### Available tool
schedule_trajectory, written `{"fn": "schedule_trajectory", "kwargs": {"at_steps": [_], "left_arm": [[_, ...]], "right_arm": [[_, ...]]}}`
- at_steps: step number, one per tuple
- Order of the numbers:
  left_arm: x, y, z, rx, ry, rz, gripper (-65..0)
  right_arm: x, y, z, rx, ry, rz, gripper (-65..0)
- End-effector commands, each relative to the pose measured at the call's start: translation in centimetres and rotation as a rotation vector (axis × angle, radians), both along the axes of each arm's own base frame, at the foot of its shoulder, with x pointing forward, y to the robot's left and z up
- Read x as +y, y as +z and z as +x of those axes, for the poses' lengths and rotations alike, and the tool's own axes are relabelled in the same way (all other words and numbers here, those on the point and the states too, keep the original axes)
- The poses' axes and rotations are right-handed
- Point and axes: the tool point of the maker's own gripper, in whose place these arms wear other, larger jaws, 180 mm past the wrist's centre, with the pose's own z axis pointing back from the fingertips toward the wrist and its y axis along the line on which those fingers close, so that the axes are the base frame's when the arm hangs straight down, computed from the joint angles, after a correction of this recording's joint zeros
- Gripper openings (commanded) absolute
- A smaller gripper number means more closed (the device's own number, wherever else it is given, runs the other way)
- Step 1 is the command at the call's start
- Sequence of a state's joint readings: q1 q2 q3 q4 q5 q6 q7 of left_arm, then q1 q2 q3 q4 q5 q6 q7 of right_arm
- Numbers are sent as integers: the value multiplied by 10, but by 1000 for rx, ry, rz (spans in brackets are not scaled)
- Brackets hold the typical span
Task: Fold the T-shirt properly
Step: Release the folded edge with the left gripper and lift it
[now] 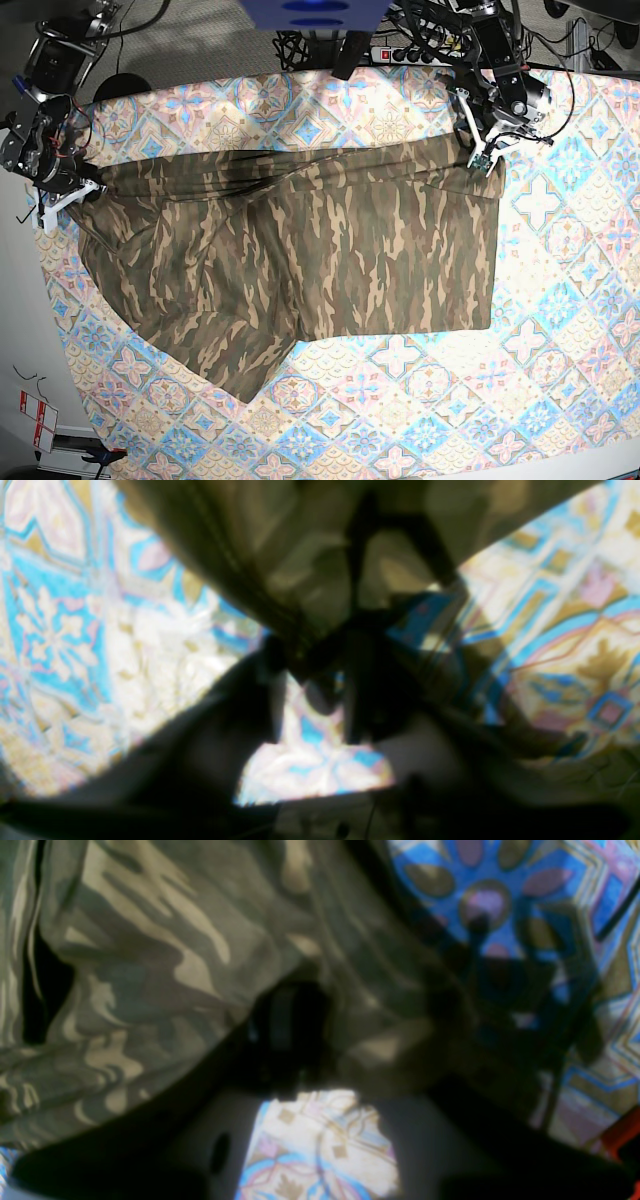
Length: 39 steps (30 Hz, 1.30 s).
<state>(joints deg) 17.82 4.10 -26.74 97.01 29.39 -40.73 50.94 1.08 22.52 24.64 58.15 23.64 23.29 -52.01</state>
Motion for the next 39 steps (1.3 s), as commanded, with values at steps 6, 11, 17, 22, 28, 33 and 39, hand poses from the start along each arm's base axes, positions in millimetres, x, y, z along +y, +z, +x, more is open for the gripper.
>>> {"fn": "schedule_trajectory", "kwargs": {"at_steps": [6,11,17,22,28,33,39], "left_arm": [[-8,-6,15,-44,8,-49,-552],[-3,14,28,-111,1,-18,-627],[3,51,40,-208,-19,40,-627],[5,59,46,-234,-18,51,-627],[9,68,57,-254,-8,68,-630],[13,99,76,-301,3,120,-631],[16,111,91,-306,32,130,-631]], "right_arm": [[-4,2,0,13,4,-12,-481],[-4,2,0,13,4,-12,-481],[-4,2,0,13,4,-12,-481],[-4,2,1,12,4,-12,-481],[-4,3,1,10,4,-12,-481],[-4,3,2,9,4,-12,-481],[6,-1,4,25,49,-14,-481]]}}
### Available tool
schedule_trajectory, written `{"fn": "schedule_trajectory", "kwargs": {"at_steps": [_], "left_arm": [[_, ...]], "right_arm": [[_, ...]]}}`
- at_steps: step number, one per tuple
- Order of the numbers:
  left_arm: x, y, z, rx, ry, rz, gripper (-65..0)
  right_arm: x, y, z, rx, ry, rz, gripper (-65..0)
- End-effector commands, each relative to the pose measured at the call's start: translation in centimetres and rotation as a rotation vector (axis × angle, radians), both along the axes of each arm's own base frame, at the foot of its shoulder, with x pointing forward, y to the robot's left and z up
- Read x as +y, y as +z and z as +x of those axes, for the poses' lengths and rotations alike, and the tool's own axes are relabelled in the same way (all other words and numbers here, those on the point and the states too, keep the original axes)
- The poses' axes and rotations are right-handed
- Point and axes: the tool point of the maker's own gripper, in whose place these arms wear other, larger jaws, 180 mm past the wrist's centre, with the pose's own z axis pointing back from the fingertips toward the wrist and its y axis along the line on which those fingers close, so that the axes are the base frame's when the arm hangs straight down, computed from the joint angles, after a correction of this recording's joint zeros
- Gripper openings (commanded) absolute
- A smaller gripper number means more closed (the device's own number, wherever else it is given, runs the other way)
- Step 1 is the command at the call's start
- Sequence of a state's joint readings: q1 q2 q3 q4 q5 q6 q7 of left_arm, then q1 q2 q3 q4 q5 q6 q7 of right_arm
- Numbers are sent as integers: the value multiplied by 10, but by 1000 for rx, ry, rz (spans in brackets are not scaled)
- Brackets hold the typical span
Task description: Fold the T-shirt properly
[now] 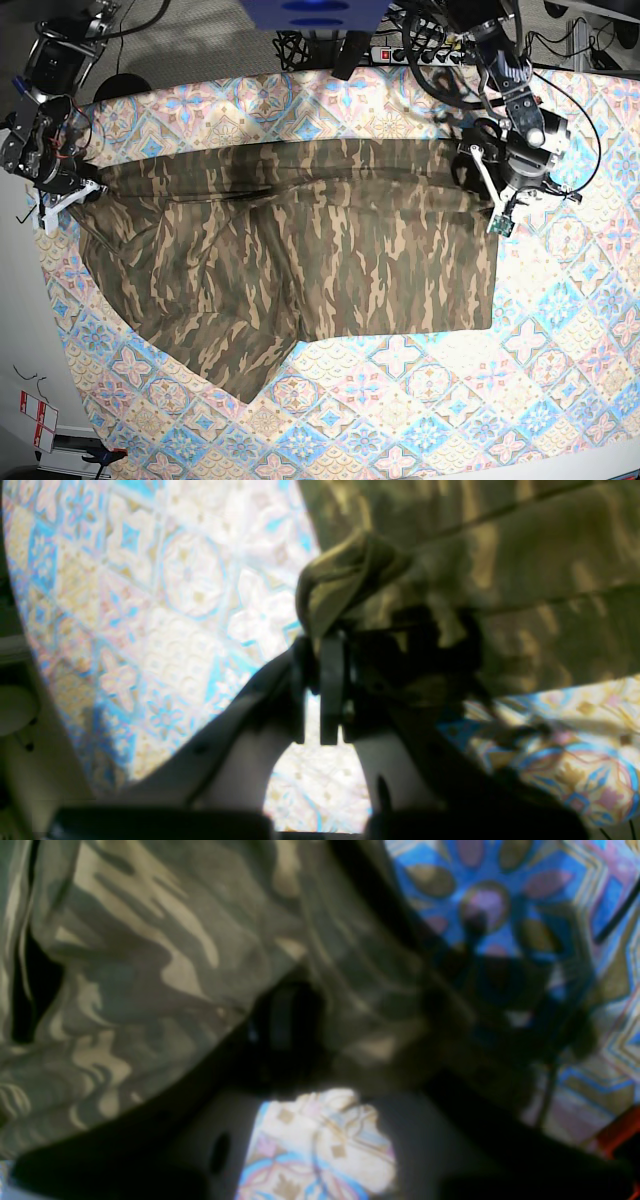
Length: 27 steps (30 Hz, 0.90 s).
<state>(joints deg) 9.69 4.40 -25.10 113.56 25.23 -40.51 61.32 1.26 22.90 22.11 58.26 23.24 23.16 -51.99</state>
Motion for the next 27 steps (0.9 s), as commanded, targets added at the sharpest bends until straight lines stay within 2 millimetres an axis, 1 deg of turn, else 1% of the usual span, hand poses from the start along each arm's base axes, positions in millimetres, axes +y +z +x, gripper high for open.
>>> {"fn": "schedule_trajectory", "kwargs": {"at_steps": [1,3,5,8,11,15,16,18,21,22,24,27], "left_arm": [[4,11,8,-40,6,15,-631],[3,11,12,-46,4,9,-630],[3,11,21,-52,7,5,-630],[4,8,31,-51,15,-9,-631],[2,1,38,-37,14,-28,-631],[0,-16,38,0,18,-60,-631],[4,-21,34,13,37,-69,-631],[13,-27,37,0,79,-105,-631],[17,-48,39,11,115,-166,-631],[21,-51,39,14,121,-174,-631],[30,-55,38,16,135,-178,-631],[31,-55,49,6,136,-193,-631]], "right_arm": [[4,0,3,11,20,-1,-481],[7,-1,3,17,34,-1,-481],[8,-2,3,19,38,-1,-481],[9,2,12,3,44,-2,-481],[9,3,14,-2,44,-2,-481],[9,4,14,-3,41,-2,-481],[8,4,14,-4,38,-2,-481],[8,4,14,-5,37,-2,-481],[8,4,15,-9,36,-3,-481],[7,5,16,-17,35,-4,-481],[7,6,18,-31,32,-8,-481],[6,6,20,-42,28,-9,-481]]}}
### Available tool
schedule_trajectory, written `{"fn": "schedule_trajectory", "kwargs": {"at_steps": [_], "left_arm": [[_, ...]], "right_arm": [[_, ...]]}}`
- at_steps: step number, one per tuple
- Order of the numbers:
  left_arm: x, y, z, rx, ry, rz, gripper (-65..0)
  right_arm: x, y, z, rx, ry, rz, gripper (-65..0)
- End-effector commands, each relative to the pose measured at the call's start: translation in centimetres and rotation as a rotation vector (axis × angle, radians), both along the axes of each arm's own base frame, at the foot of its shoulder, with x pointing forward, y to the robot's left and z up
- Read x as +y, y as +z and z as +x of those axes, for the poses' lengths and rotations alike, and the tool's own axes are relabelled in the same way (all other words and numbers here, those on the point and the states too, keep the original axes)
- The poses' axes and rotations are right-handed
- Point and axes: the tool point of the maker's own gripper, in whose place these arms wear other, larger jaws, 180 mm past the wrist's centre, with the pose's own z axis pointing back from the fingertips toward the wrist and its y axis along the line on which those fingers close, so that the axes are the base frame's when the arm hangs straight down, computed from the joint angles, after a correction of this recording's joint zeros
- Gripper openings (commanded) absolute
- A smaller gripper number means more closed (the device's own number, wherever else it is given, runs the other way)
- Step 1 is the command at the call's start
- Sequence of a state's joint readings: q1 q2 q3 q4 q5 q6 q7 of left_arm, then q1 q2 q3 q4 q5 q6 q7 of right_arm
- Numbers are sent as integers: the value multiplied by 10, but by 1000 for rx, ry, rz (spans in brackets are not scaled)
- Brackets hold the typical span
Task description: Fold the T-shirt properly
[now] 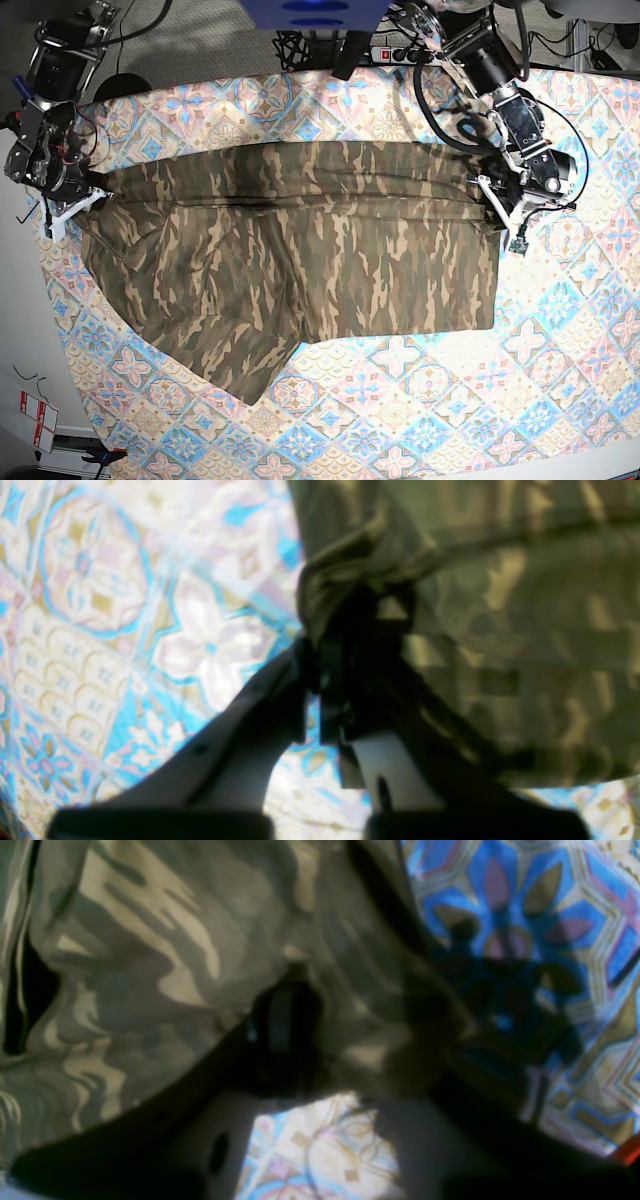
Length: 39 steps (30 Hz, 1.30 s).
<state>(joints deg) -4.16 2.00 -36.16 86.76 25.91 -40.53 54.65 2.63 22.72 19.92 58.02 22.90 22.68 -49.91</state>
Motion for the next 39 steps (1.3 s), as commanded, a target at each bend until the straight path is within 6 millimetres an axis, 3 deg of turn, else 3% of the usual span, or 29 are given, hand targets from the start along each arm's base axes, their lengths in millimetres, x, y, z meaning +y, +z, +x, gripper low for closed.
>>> {"fn": "schedule_trajectory", "kwargs": {"at_steps": [1,6,10,16,20,25,32,36,39], "left_arm": [[10,15,19,-59,9,20,-631],[17,11,37,-59,37,-24,-631],[10,7,54,-61,23,-63,-630],[-8,-2,68,-90,-1,-130,-627],[-24,-20,72,-70,-16,-197,-620],[-24,-20,72,-74,-9,-204,-490],[-4,-14,72,-84,11,-177,-277],[36,-1,64,-138,129,-163,-250],[53,12,60,-199,193,-157,-251]], "right_arm": [[-1,3,4,-8,6,1,-481],[-1,3,4,-9,6,1,-481],[-1,3,4,-9,6,1,-481],[-1,3,4,-9,6,1,-481],[-2,5,7,-27,3,-3,-481],[-2,5,7,-27,3,-3,-480],[-2,6,8,-29,4,-4,-478],[-3,11,16,-49,4,-7,-478],[-3,14,20,-58,4,-7,-478]]}}
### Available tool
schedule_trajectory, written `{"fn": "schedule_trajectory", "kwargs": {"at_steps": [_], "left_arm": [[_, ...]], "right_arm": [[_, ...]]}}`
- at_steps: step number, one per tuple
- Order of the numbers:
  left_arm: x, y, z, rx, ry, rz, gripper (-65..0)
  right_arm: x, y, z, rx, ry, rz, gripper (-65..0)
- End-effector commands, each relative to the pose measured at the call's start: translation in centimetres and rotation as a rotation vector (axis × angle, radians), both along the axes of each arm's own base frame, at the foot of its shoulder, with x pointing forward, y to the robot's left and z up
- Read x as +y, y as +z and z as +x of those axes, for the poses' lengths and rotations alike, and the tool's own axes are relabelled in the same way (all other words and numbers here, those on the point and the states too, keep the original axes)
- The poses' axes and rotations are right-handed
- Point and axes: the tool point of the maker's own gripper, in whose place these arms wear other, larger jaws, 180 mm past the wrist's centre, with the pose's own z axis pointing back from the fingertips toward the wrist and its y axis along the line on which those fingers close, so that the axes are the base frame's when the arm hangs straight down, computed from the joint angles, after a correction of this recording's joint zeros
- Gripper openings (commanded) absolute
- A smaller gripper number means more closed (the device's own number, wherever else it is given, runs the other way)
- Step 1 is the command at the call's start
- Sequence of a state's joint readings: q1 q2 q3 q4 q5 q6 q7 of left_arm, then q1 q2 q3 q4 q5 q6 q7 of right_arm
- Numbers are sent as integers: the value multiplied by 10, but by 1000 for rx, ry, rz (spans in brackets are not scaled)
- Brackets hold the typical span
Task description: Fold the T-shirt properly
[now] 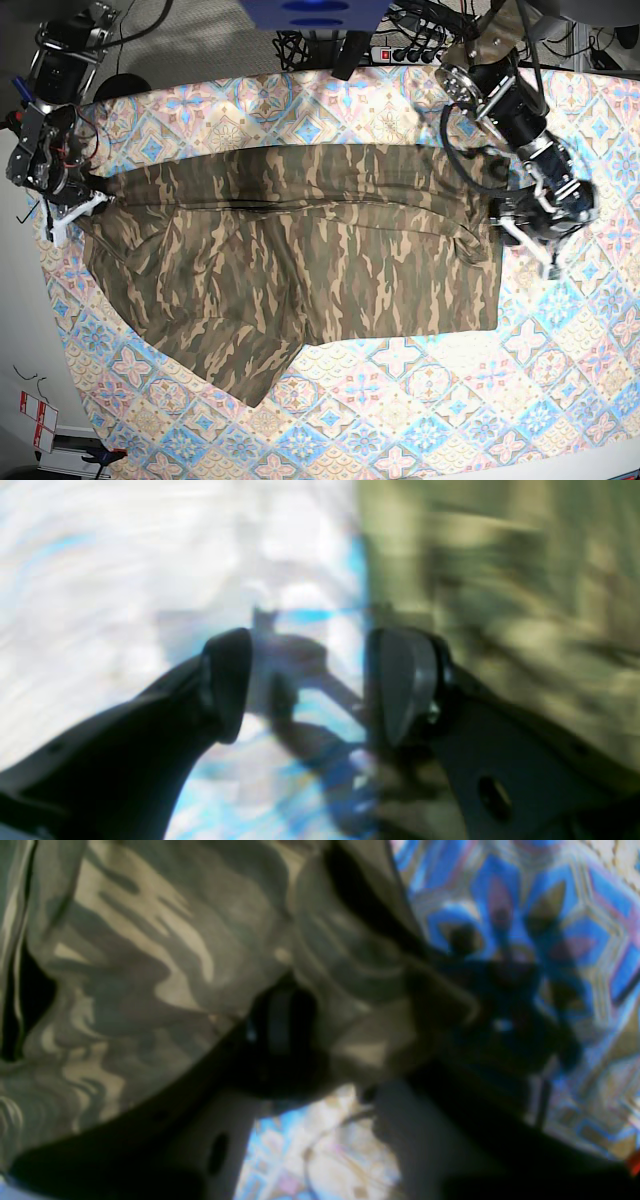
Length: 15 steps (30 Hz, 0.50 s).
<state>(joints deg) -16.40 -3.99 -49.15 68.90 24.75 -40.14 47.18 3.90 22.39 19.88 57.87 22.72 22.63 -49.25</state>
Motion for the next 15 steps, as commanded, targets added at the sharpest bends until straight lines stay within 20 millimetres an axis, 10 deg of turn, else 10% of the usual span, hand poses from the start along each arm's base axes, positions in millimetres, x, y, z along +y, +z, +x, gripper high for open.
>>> {"fn": "schedule_trajectory", "kwargs": {"at_steps": [1,9,15], "left_arm": [[9,21,16,-75,10,22,-250],[14,55,11,-144,-9,134,-246],[-8,79,11,-194,-74,211,-246]], "right_arm": [[-5,10,10,-31,6,-9,-478],[-8,26,30,-88,-7,-10,-478],[-39,88,54,-262,-66,-91,-478]]}}
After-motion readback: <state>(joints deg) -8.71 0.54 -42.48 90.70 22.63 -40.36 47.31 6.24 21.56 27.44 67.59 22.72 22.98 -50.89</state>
